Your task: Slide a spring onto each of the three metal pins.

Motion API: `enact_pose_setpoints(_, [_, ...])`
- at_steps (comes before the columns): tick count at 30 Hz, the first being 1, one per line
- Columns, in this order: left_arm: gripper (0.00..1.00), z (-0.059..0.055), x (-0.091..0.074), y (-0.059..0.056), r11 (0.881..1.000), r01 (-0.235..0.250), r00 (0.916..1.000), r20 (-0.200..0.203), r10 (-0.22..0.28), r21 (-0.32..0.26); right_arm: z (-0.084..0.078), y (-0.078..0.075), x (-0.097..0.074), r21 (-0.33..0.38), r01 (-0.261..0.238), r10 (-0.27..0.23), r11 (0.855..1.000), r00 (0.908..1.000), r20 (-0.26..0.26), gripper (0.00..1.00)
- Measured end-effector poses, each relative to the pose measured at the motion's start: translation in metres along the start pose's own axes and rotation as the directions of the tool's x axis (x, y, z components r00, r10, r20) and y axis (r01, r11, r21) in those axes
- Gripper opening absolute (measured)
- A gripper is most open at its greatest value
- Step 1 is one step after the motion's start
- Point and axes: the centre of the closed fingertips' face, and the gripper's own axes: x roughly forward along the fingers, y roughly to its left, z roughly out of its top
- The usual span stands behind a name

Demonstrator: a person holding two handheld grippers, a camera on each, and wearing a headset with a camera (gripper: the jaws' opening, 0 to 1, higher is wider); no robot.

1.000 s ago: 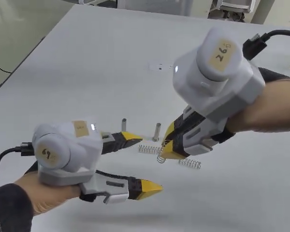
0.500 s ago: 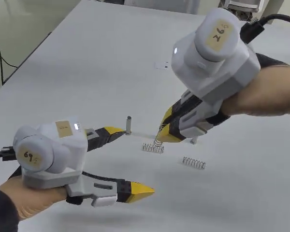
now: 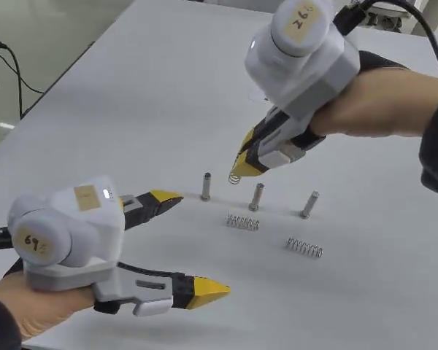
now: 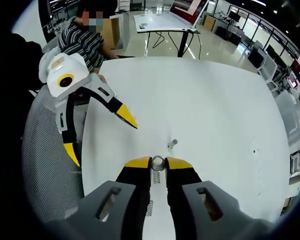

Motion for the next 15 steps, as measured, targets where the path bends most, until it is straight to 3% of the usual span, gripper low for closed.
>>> enact_pose_setpoints(10, [0.83, 0.001, -0.004, 0.002, 1.0, -0.018, 0.9998, 0.011, 0.018, -0.008, 0.013, -0.023, 0.026, -0.019, 0.02, -0.02, 1.0, 0.9998, -0.005, 0.12])
enact_pose_setpoints(15, [0.83, -0.001, -0.005, 0.003, 1.0, -0.025, 0.9996, 0.01, 0.025, -0.016, 0.014, -0.026, 0.037, -0.017, 0.019, -0.019, 1.0, 0.9998, -0.011, 0.12])
